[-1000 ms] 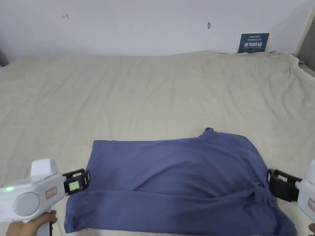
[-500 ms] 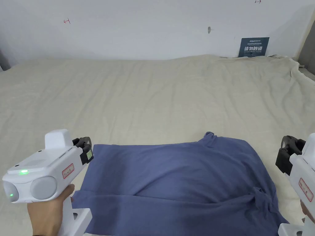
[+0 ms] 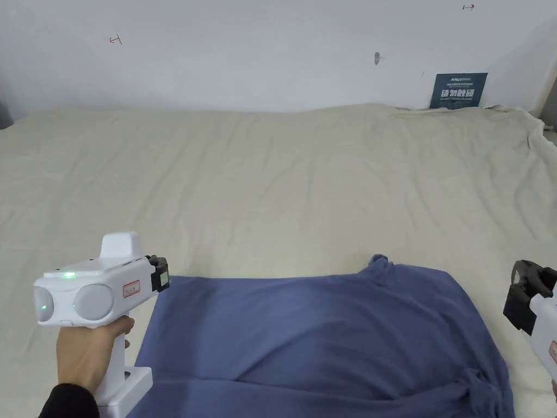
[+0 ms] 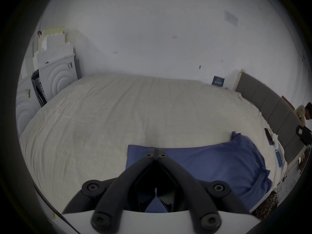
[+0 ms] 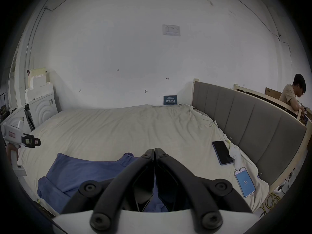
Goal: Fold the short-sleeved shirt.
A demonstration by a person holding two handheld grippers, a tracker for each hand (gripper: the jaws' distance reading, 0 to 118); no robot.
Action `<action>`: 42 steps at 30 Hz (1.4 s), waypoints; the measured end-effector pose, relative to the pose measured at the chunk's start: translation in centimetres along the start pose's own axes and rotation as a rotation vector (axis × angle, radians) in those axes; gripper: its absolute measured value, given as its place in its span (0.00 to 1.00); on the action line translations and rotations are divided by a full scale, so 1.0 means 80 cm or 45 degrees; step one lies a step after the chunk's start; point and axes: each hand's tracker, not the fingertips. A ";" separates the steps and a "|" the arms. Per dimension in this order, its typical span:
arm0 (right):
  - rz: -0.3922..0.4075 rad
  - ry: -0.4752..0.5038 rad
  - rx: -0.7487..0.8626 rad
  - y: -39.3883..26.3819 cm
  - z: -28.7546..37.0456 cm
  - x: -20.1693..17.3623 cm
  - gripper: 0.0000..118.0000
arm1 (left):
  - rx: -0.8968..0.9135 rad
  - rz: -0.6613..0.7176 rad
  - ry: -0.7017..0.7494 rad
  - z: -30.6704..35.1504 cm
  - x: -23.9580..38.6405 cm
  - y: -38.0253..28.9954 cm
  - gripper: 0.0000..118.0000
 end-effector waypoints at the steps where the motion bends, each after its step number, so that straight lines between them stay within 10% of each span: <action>1: 0.001 -0.003 -0.009 0.000 -0.008 0.000 0.00 | -0.033 -0.002 -0.005 -0.020 -0.006 0.006 0.00; 4: 0.003 -0.009 -0.037 0.001 -0.029 -0.004 0.00 | -0.120 0.073 -0.007 -0.073 -0.024 0.020 0.04; 8: 0.012 -0.030 -0.075 0.000 -0.057 -0.007 0.00 | -0.283 0.091 0.036 -0.138 -0.039 0.029 0.81; 9: 0.011 -0.035 -0.084 -0.002 -0.065 -0.007 0.00 | -0.304 0.062 0.076 -0.151 -0.041 0.029 0.84; 16: -0.007 -0.052 -0.160 -0.013 -0.108 -0.007 0.00 | -0.448 -0.021 0.150 -0.221 -0.047 0.014 0.78; 24: -0.055 -0.029 -0.260 -0.030 -0.142 -0.001 0.00 | -0.489 -0.058 0.143 -0.235 -0.034 -0.001 0.01; 29: -0.132 0.032 -0.425 -0.038 -0.197 0.021 0.04 | -0.452 -0.088 0.081 -0.213 -0.021 0.003 0.00; 34: -0.095 0.025 -0.586 -0.034 -0.275 0.027 0.70 | -0.374 -0.068 0.022 -0.173 -0.022 0.021 0.00; 42: 0.079 0.017 -0.844 -0.079 -0.373 0.024 0.68 | -0.340 -0.063 -0.004 -0.155 -0.027 0.032 0.00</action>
